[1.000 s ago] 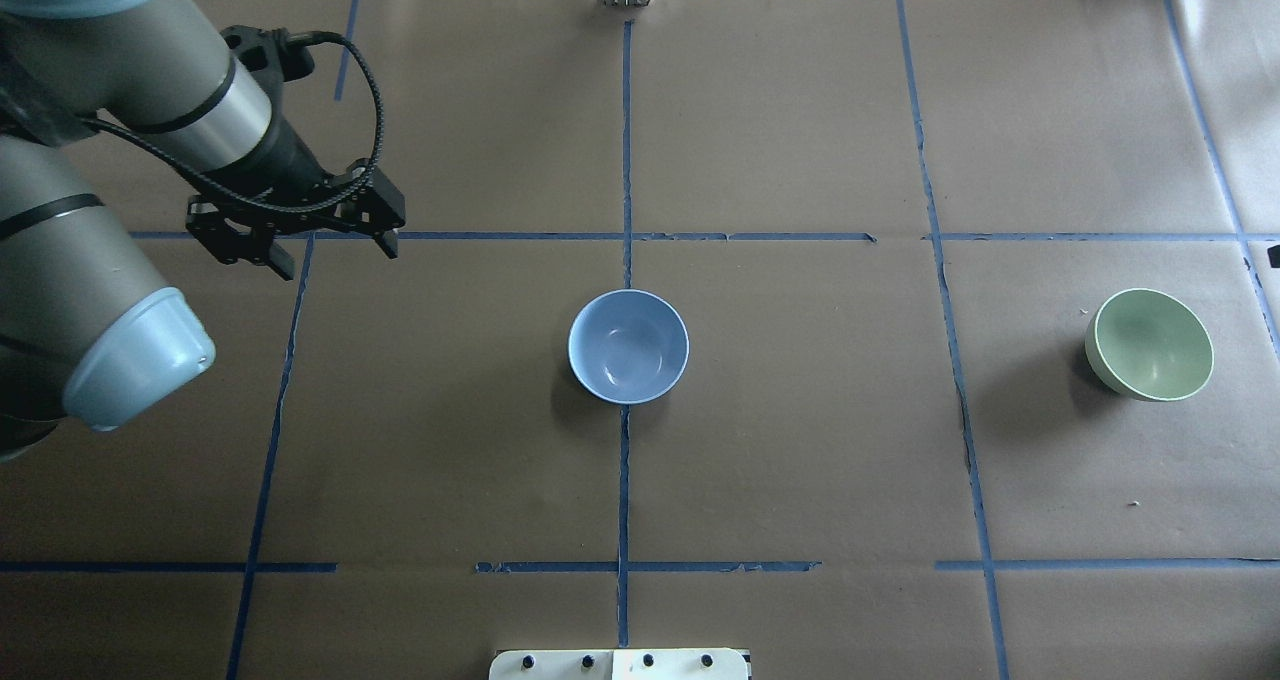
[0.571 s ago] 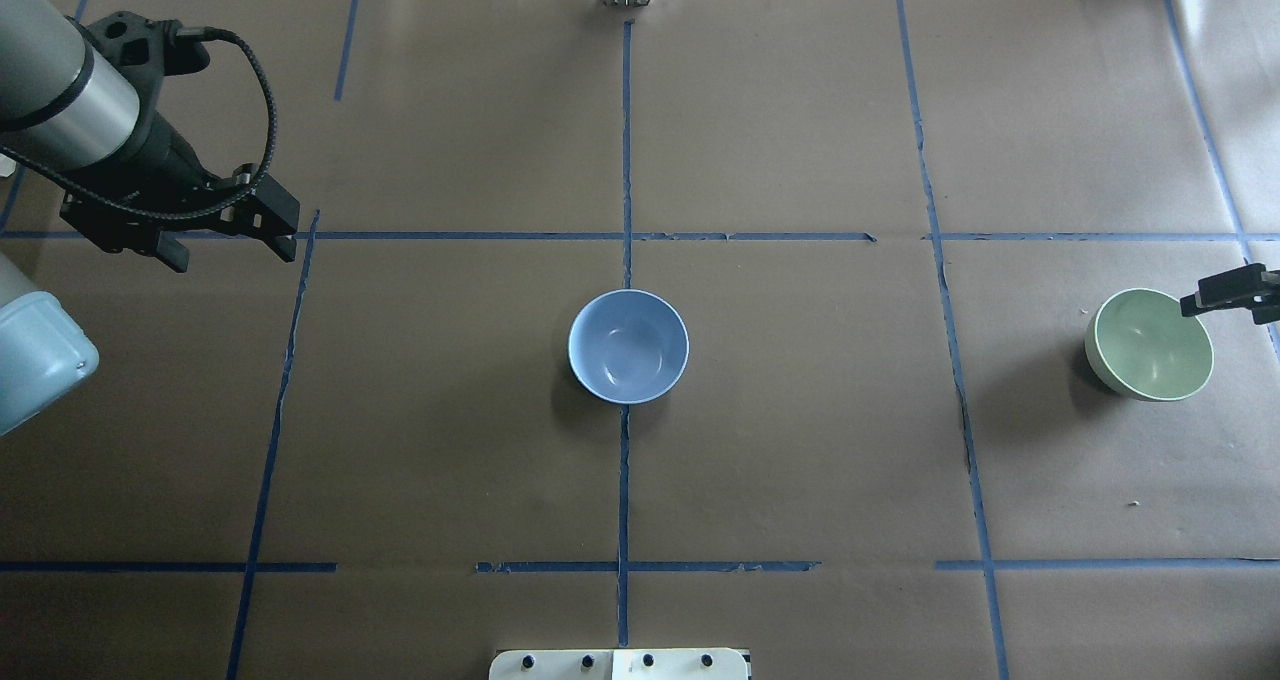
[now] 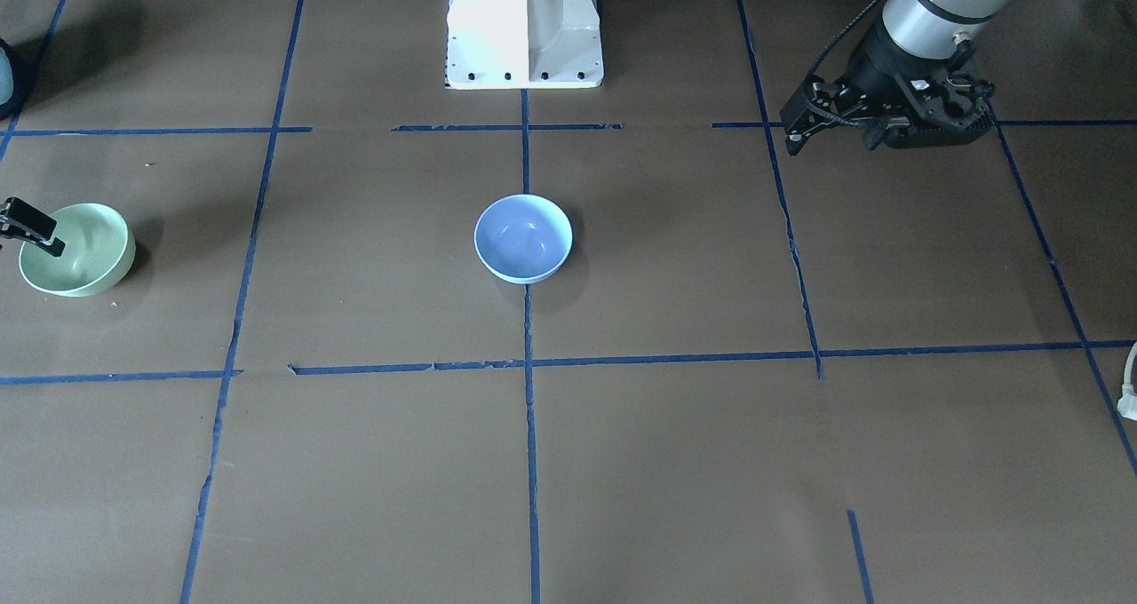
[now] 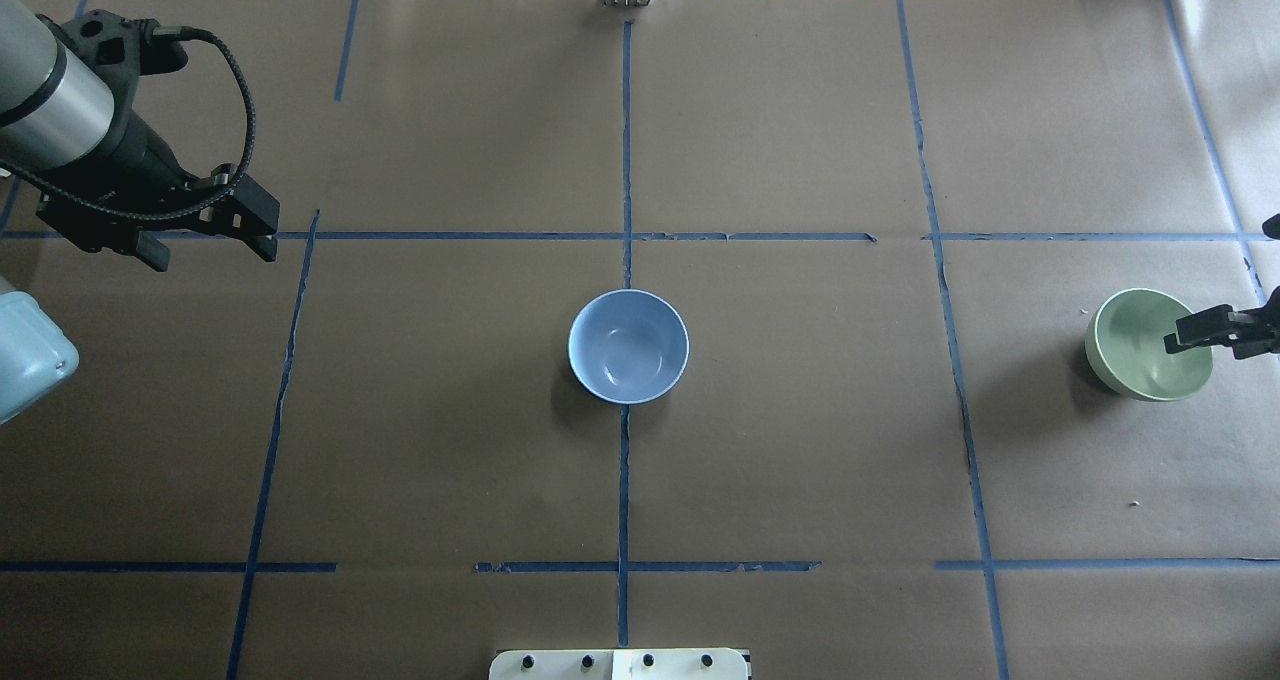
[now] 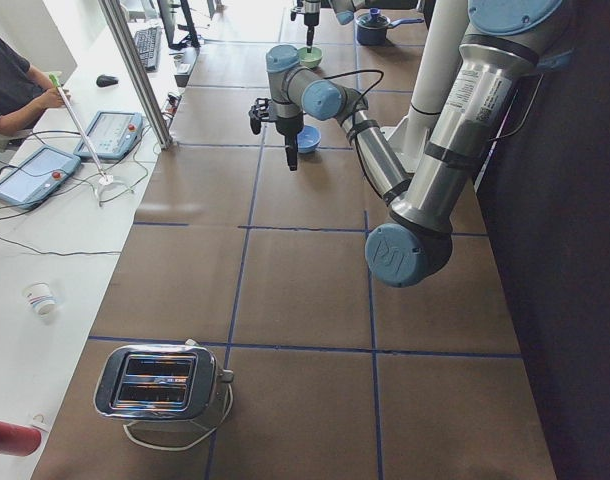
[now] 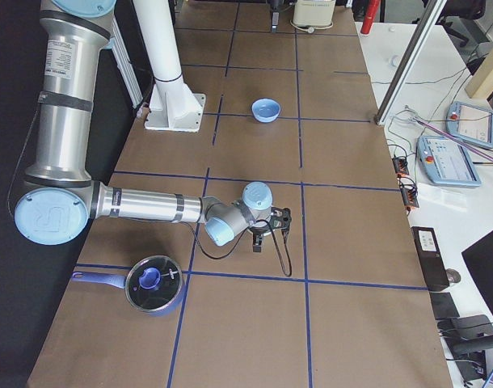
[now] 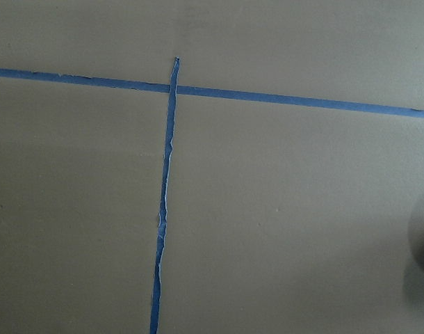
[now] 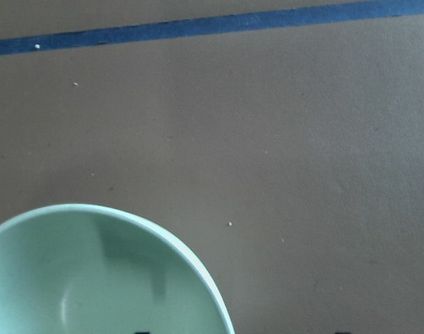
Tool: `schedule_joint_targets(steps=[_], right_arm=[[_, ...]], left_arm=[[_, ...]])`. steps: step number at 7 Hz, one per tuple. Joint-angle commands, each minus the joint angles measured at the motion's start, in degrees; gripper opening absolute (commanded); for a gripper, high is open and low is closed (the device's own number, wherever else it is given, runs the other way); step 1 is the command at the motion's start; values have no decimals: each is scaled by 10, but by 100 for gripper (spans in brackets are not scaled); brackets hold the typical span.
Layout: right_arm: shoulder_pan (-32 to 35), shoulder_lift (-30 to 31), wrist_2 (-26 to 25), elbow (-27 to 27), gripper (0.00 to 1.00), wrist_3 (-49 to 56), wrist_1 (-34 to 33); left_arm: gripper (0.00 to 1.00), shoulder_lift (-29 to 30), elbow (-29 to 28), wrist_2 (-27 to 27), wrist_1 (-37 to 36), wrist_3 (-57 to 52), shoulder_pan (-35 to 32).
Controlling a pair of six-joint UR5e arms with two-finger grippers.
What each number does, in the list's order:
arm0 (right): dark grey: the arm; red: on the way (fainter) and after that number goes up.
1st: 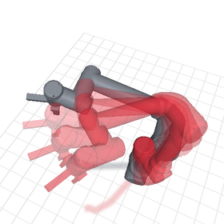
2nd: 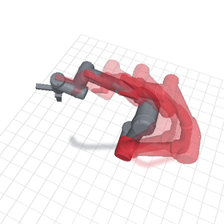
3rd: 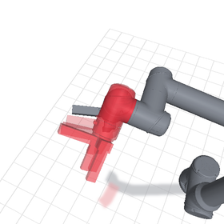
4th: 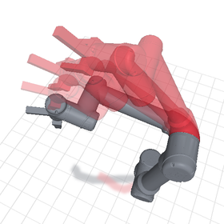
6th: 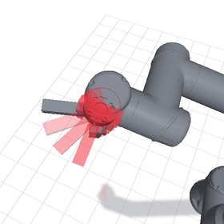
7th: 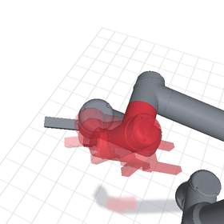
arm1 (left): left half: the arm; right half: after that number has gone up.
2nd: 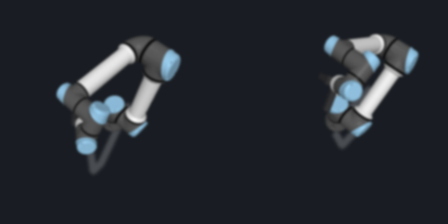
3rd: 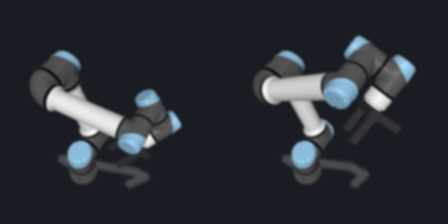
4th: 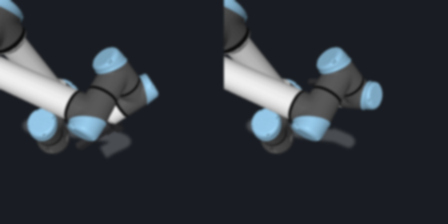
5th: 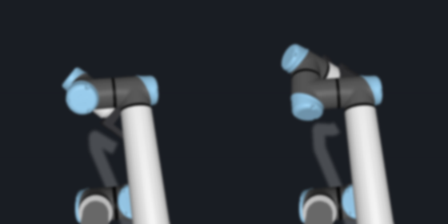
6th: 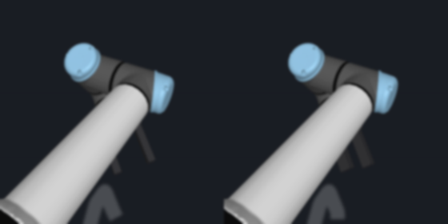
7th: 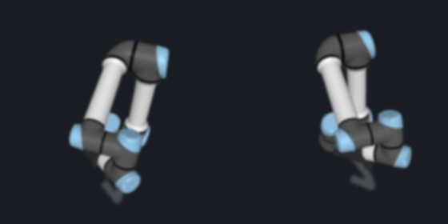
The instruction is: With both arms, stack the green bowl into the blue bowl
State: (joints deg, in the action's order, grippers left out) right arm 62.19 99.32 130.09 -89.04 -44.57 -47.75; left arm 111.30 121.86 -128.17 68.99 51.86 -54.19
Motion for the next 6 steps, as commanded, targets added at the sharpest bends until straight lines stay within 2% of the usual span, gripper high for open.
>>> schedule_joint_targets(steps=[1,3,4,5,6], right_arm=[[-4,0,-4,3,2,0,0],[-2,2,3,-4,0,-1,3],[-2,3,9,-25,0,-1,6],[21,0,45,-45,0,-1,8],[40,-8,76,-91,0,-14,9]], left_arm=[[100,0,0,0,1,1,0],[100,-1,-2,-1,1,3,0],[100,-1,-7,-2,3,5,1],[100,-6,-9,-1,4,5,2],[100,-17,-11,-2,6,6,5]])
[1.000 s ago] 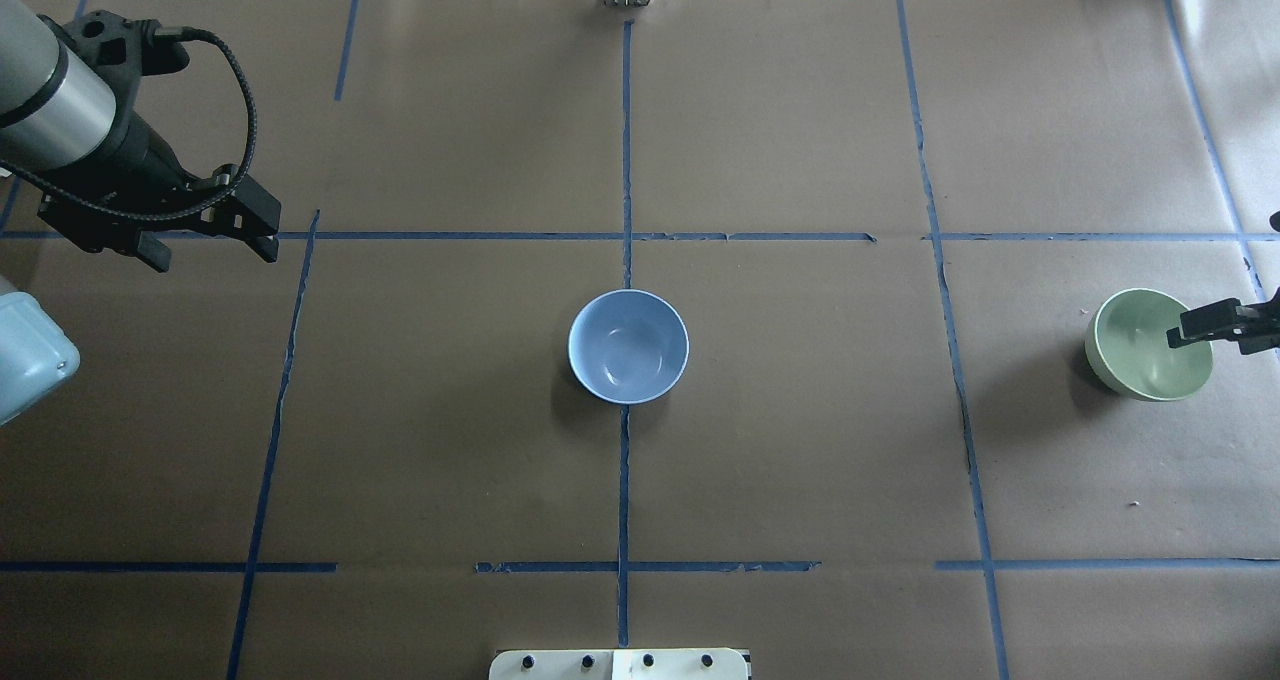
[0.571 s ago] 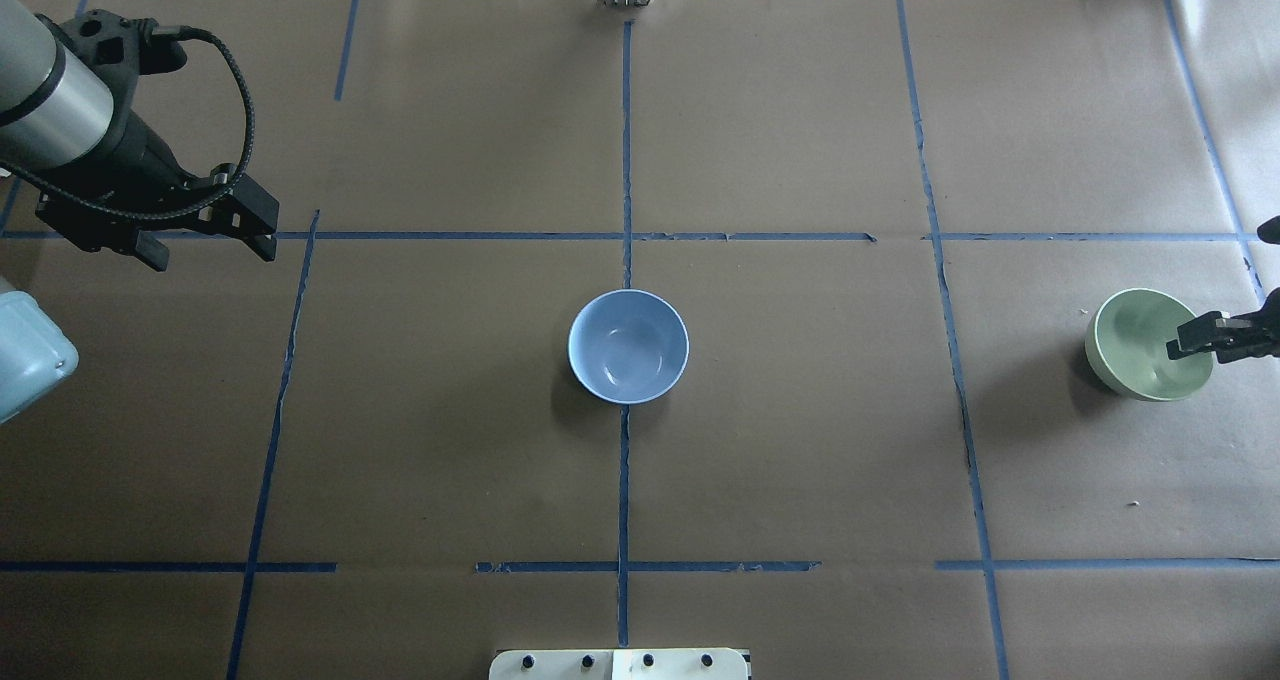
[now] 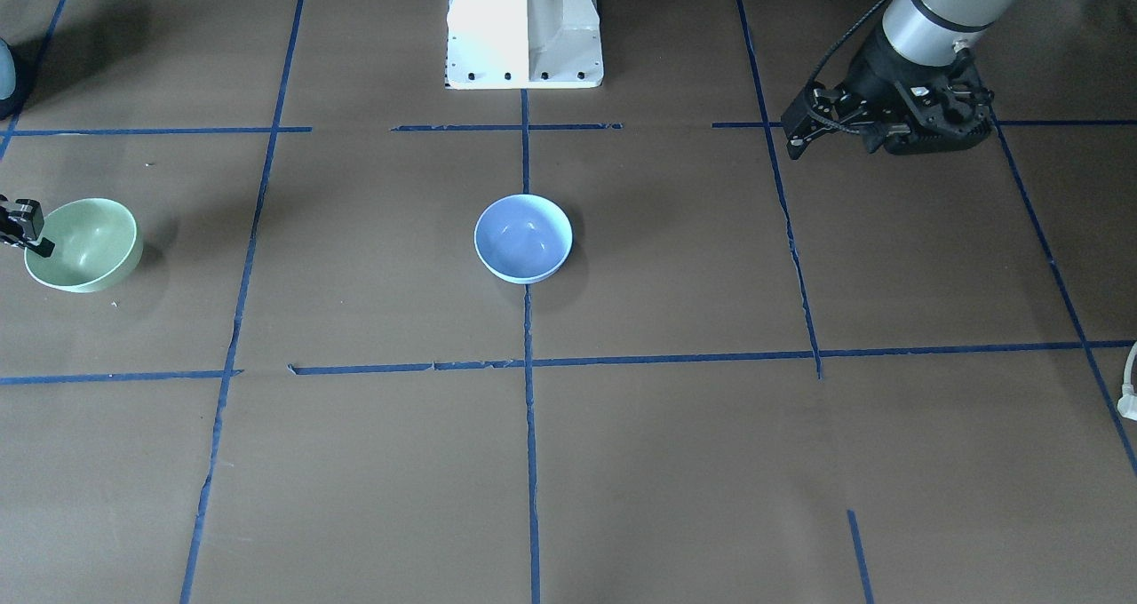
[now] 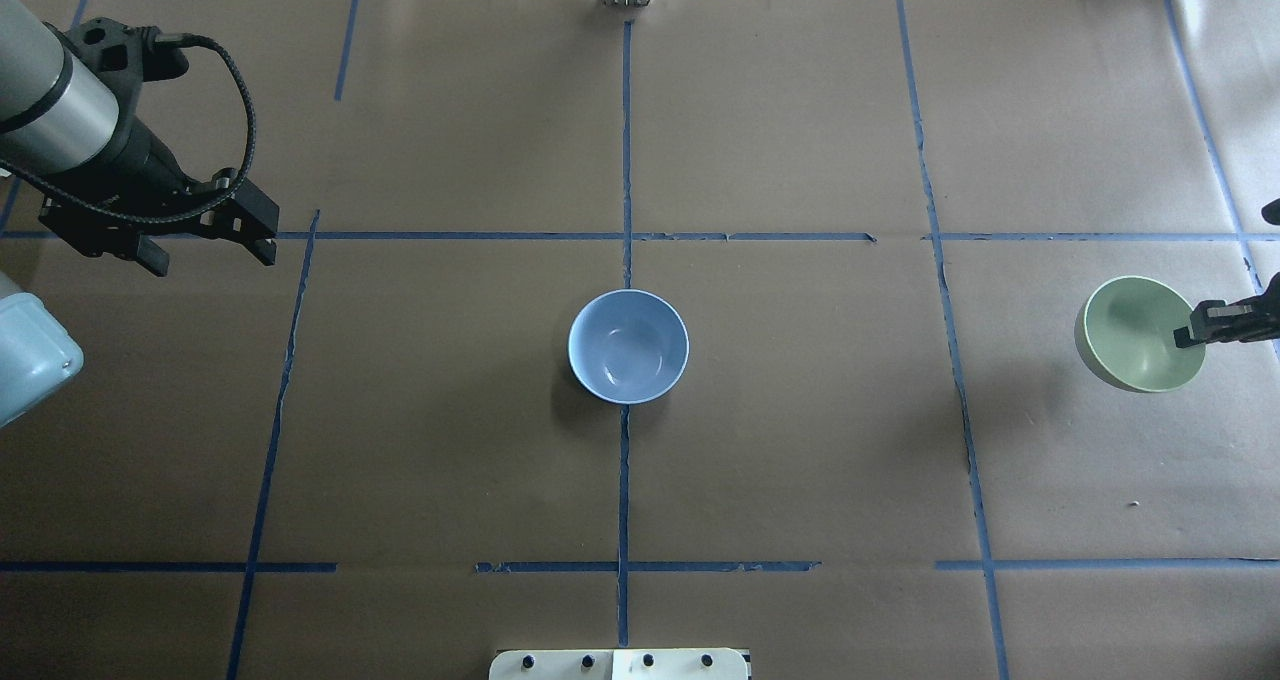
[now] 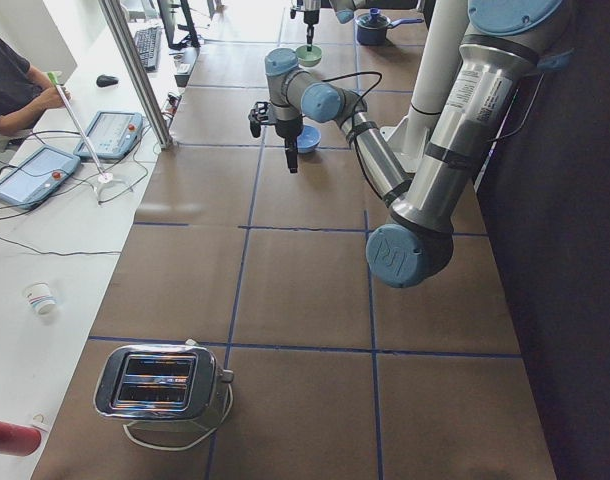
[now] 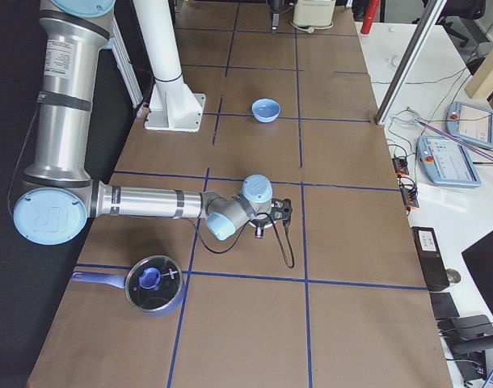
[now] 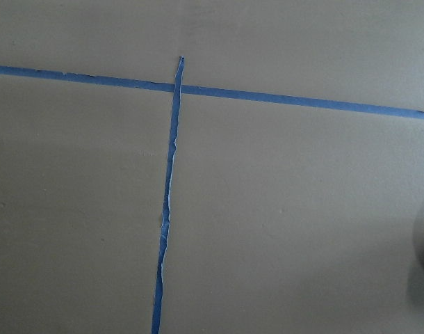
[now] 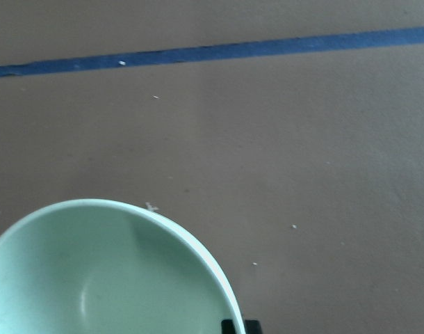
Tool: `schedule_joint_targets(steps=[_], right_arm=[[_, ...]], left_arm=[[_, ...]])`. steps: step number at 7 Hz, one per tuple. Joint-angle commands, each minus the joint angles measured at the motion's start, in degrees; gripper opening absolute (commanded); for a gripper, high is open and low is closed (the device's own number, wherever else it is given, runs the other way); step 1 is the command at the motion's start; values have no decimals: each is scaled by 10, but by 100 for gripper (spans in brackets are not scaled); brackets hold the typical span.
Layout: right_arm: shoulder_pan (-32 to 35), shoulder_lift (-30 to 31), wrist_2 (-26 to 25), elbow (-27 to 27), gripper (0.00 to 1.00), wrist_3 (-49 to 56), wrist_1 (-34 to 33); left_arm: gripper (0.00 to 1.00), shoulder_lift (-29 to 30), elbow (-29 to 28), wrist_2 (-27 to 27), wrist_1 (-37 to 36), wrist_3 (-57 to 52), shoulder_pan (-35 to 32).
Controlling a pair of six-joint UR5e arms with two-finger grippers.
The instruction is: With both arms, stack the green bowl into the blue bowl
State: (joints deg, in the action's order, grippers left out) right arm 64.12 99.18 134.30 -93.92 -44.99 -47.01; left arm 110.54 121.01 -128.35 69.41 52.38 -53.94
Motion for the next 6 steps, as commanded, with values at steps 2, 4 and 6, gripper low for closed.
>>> schedule_joint_targets(steps=[2,4,6], right_arm=[[17,-93,40,-85,0,-187,-1],[-42,-184,15,-83,0,-291,-7],[-134,-254,-77,-81,0,-350,-21]], left_arm=[[100,-9,-30,-1,74,-4,3],[100,-33,-45,9,86,-5,-5],[100,-46,-67,25,86,-70,-60]])
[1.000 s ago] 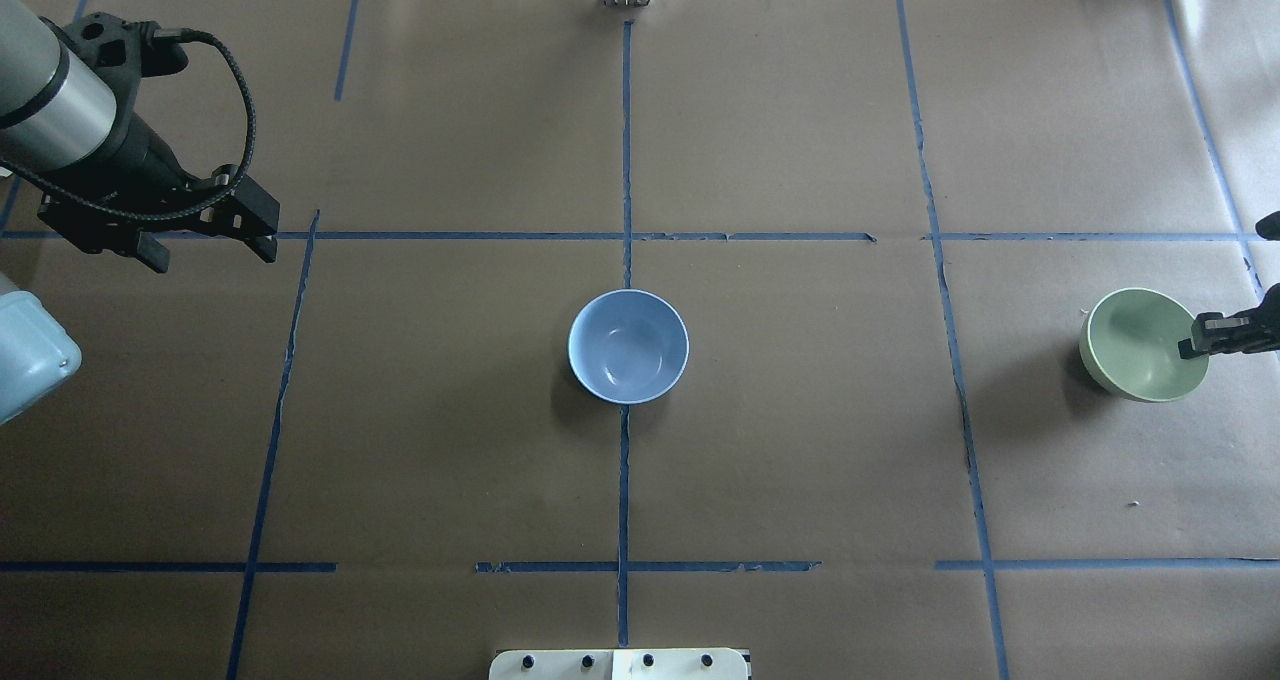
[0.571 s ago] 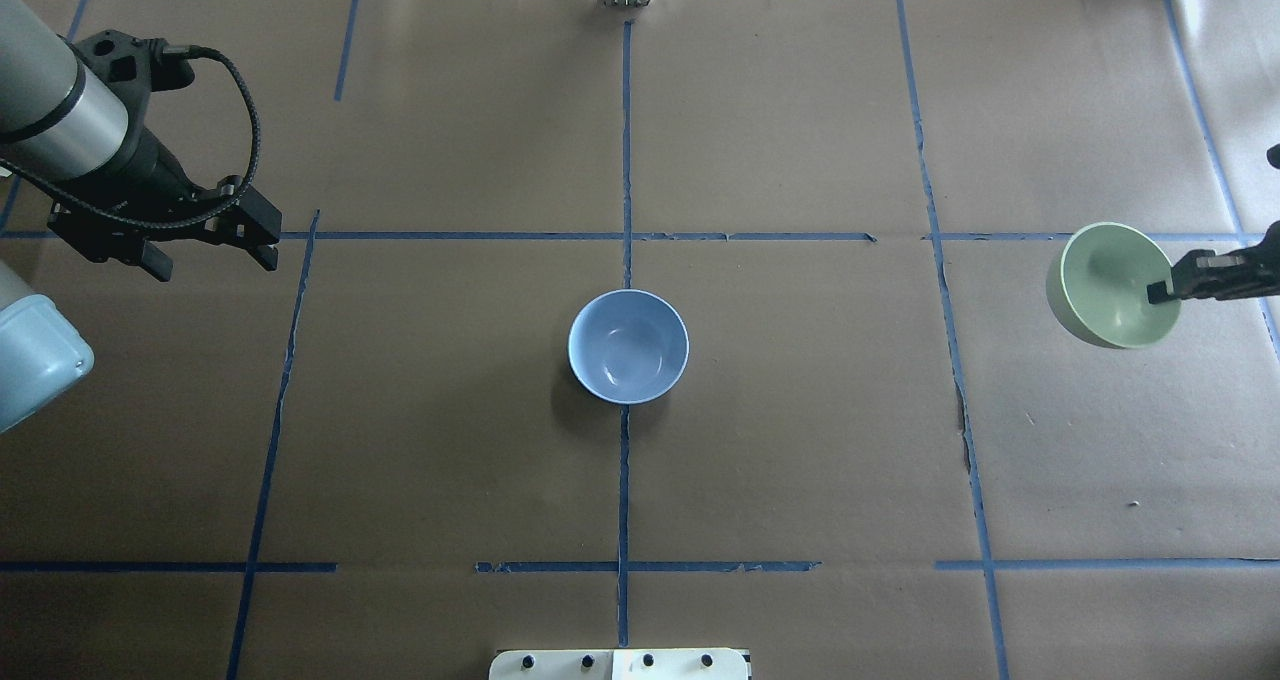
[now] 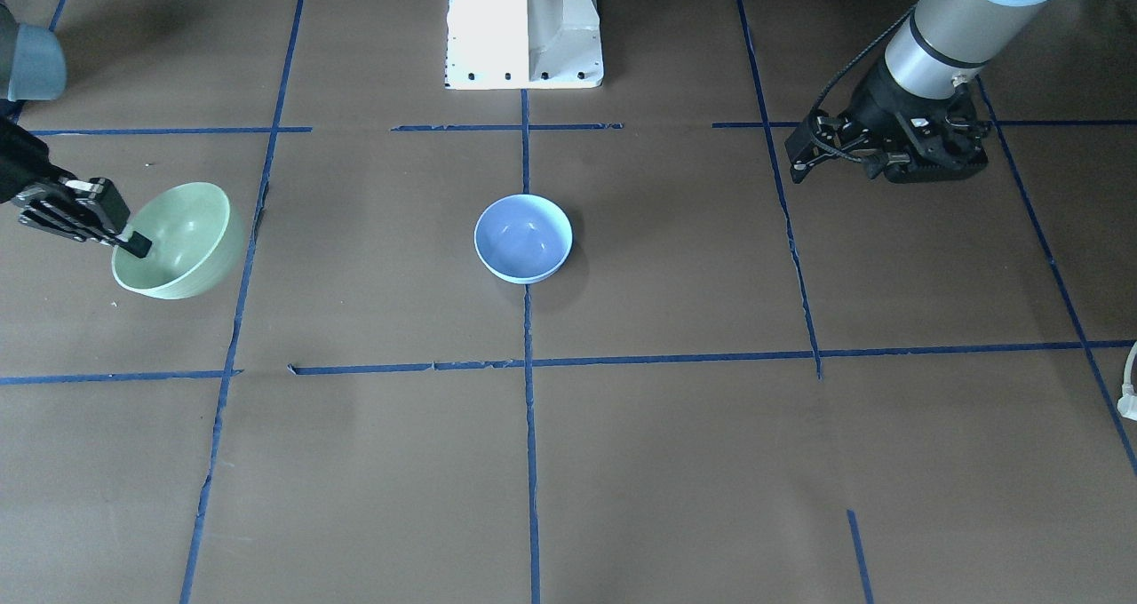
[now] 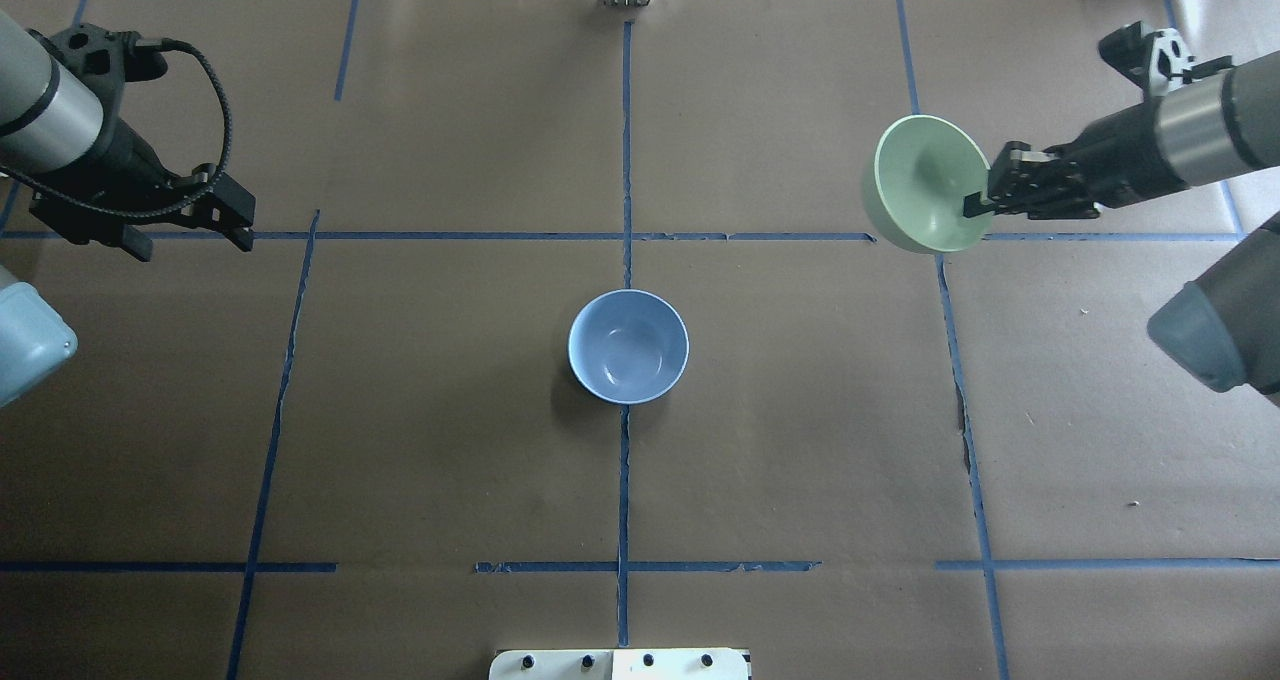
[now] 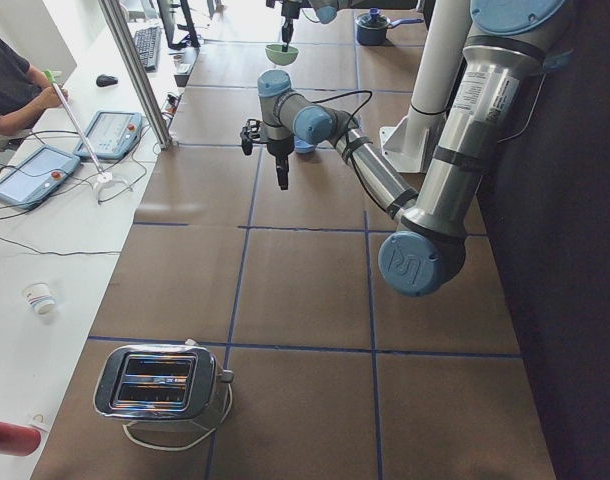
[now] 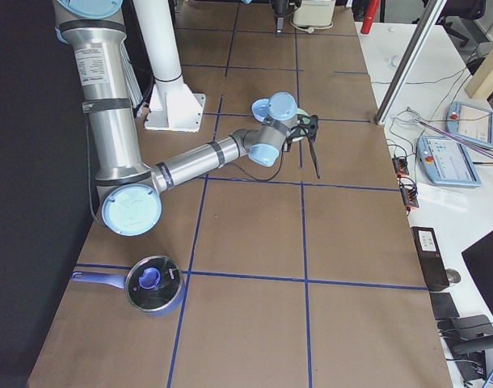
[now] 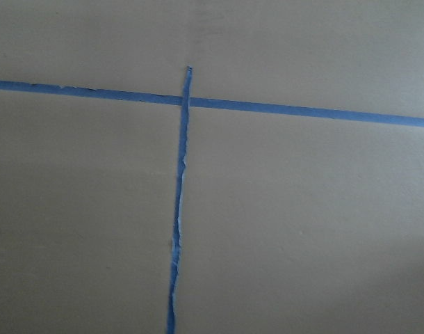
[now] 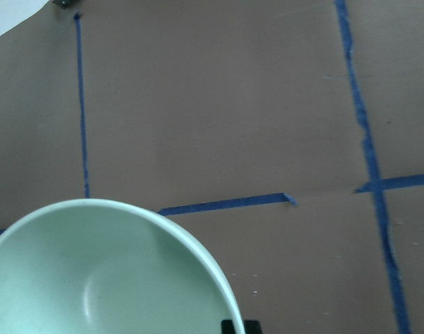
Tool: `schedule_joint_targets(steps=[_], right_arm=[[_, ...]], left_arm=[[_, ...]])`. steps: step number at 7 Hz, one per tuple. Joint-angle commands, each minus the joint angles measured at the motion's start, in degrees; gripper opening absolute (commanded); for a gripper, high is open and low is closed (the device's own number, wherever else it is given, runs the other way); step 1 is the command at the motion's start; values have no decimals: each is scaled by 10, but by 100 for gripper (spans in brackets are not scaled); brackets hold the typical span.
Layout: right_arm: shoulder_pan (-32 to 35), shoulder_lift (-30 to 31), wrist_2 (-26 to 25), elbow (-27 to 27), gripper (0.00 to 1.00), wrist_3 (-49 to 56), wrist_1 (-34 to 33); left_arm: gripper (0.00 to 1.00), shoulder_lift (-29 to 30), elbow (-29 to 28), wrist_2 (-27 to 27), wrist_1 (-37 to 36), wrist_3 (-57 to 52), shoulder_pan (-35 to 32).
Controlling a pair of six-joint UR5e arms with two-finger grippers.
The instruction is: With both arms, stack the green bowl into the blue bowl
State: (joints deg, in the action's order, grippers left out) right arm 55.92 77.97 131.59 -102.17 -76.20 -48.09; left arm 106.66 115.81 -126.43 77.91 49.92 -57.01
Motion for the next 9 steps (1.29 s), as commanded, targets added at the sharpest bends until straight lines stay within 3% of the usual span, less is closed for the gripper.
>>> schedule_joint_targets(steps=[1,3,5,9], right_arm=[[-84,-80,-86,1,0,-42,-47],[-180,-135,-184,7,0,-84,-74],[-243,-145,-244,8,0,-126,-68],[-263,-170,-263,52,0,-155,-75]], left_arm=[[100,-25,-31,1,-5,-138,-68],[100,-71,-75,0,2,-297,-135],[100,-75,-120,0,3,-389,-186],[100,-92,-128,0,13,-417,-201]])
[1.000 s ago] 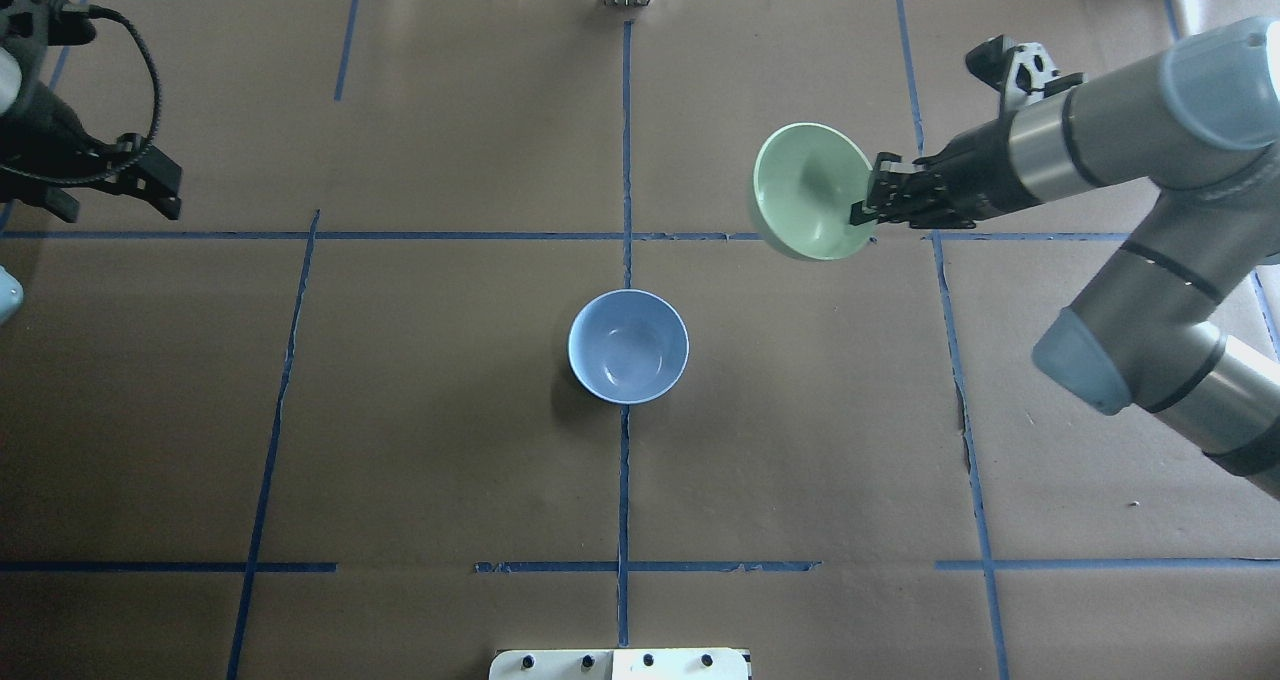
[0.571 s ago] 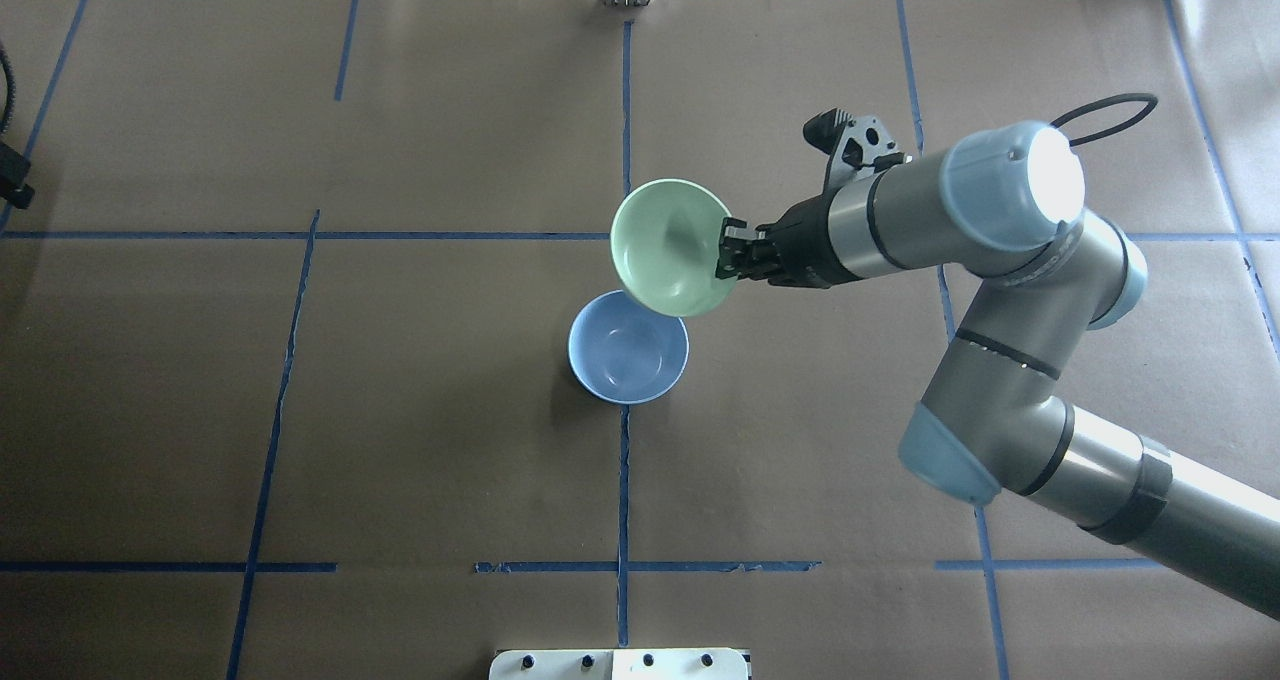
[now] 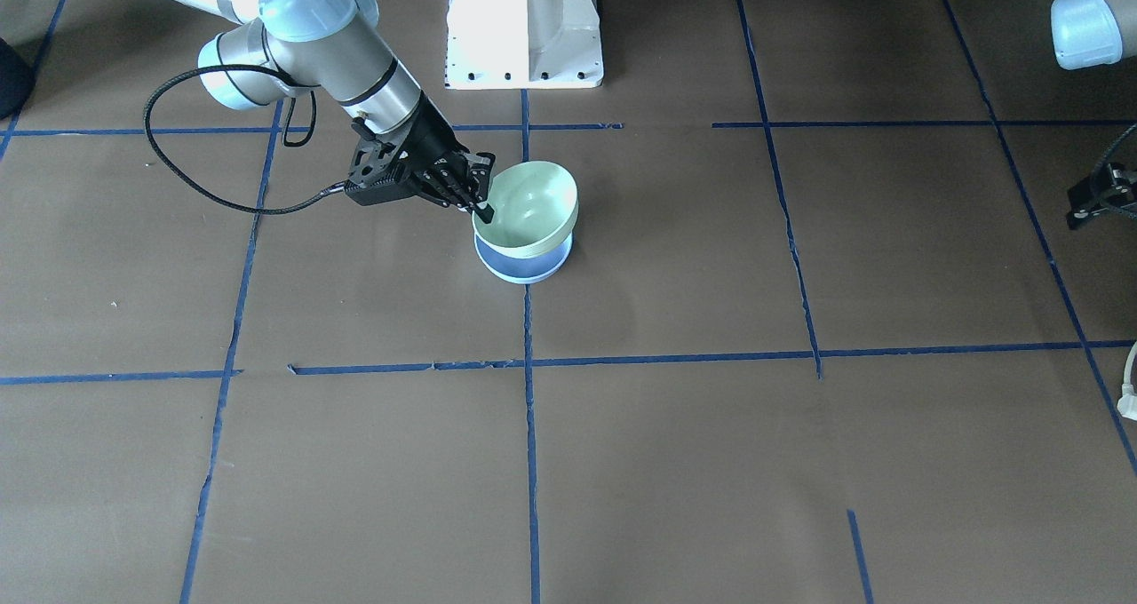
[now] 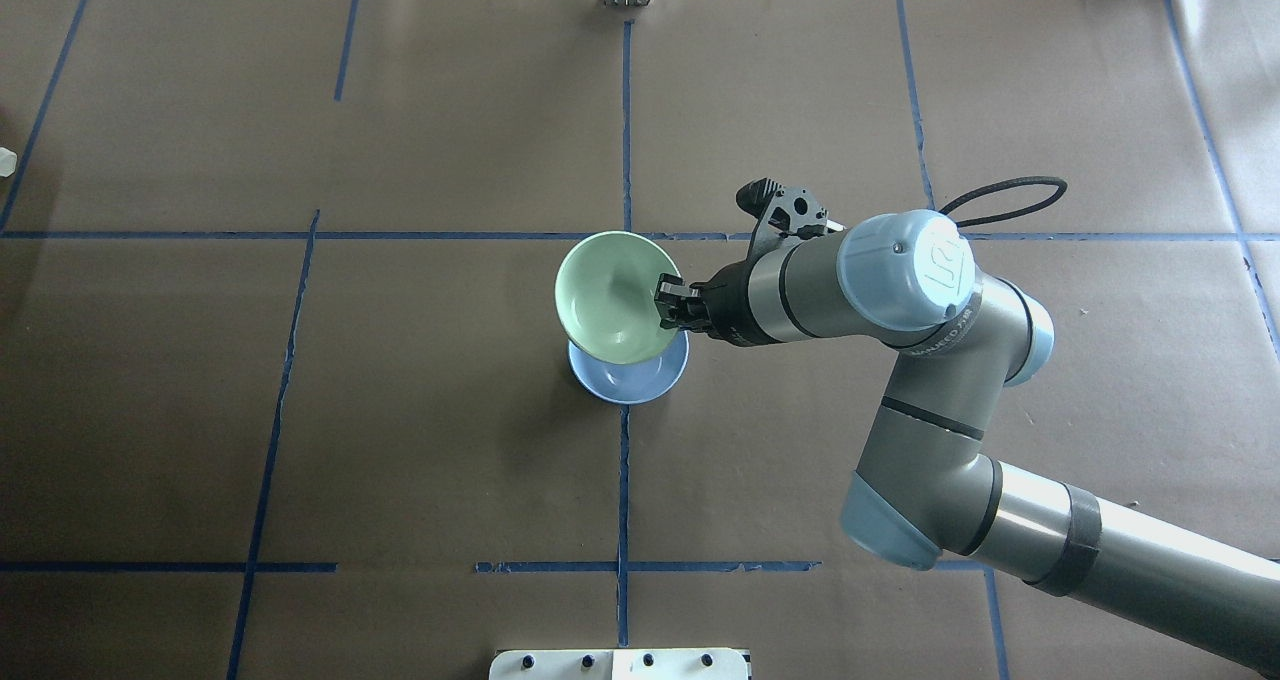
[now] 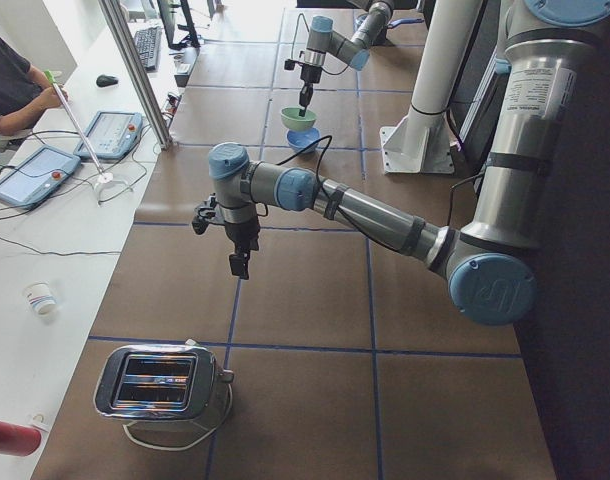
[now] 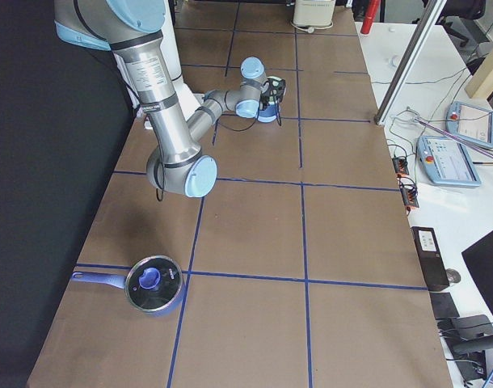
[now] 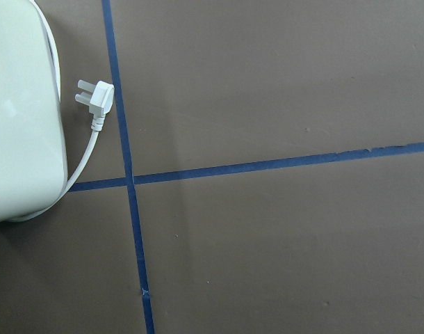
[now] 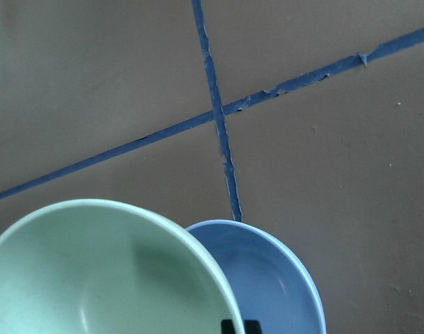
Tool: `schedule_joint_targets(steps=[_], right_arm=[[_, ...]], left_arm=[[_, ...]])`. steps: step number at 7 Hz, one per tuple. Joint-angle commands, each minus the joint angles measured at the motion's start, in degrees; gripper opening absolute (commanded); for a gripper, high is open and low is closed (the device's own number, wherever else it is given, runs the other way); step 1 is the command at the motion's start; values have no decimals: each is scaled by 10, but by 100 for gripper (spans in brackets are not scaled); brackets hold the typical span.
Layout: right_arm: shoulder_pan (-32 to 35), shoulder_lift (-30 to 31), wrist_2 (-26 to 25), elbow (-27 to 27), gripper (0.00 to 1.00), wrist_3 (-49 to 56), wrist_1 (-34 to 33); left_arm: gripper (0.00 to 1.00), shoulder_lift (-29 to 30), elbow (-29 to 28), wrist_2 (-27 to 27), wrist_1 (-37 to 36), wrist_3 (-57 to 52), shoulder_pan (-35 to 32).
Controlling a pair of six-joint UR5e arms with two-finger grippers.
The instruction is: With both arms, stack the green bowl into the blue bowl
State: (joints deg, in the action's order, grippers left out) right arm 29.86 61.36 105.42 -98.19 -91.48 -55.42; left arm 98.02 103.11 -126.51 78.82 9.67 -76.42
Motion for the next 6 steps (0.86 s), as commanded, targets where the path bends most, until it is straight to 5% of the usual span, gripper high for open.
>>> schedule_joint_targets(steps=[1,4,6], right_arm=[[-5,-4,0,13,0,-2,-2],[-16,-4,0,13,4,-2,-2],[-14,-4,0,11,100,-5,1]], left_arm=[[100,-6,-3,0,4,-31,-14],[100,-6,-4,0,4,-31,-14],[100,-7,-4,0,4,-33,-14]])
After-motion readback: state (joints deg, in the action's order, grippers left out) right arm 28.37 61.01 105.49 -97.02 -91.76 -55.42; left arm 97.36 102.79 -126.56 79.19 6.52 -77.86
